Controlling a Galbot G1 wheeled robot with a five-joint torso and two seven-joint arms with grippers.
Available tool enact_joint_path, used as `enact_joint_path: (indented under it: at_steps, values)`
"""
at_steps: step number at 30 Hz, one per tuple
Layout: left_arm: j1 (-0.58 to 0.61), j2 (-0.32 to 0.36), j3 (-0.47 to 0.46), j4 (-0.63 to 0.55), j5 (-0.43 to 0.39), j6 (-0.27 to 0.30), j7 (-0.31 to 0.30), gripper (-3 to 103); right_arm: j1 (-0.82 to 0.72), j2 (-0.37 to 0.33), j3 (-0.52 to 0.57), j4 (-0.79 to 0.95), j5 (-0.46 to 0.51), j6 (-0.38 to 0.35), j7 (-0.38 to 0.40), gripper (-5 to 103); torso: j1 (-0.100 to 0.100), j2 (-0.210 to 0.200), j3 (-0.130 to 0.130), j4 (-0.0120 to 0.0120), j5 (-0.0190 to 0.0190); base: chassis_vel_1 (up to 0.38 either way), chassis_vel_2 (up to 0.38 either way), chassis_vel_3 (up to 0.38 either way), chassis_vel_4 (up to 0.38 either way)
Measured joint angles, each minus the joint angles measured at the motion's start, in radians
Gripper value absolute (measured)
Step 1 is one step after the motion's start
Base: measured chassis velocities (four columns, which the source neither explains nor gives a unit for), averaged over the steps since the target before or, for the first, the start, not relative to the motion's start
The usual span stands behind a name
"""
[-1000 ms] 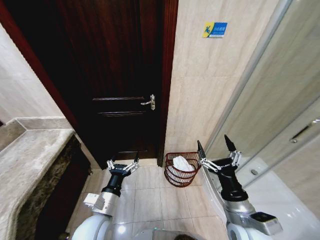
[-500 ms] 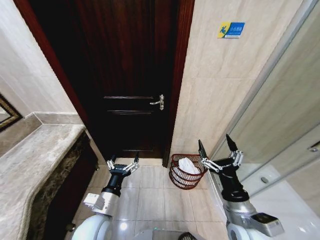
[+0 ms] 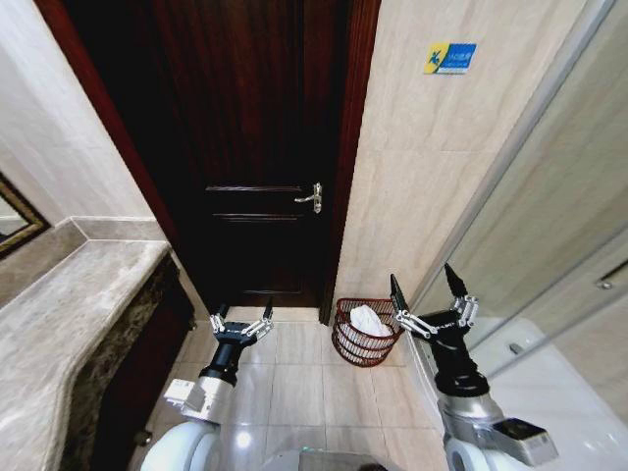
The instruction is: Discard the used towel into the hamper.
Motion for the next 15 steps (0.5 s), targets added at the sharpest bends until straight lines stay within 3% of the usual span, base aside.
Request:
enact_joint_path:
  at_steps: [9,15]
  values:
    - [0.0,0.0,0.0,0.0,0.0,0.0,0.0,100,0.003,0.0,0.004,-0.012,0.013,0.015,0.002,100,0.0,0.0,0.0,0.0,0.0,0.174,-0.172,-0.168,0.168]
    - [0.0,0.0,0.0,0.0,0.0,0.0,0.0,100,0.007,0.0,0.006,-0.021,0.036,0.03,0.002,100,0.0,0.0,0.0,-0.0001,0.0,0.048,-0.044,-0.042,0.043]
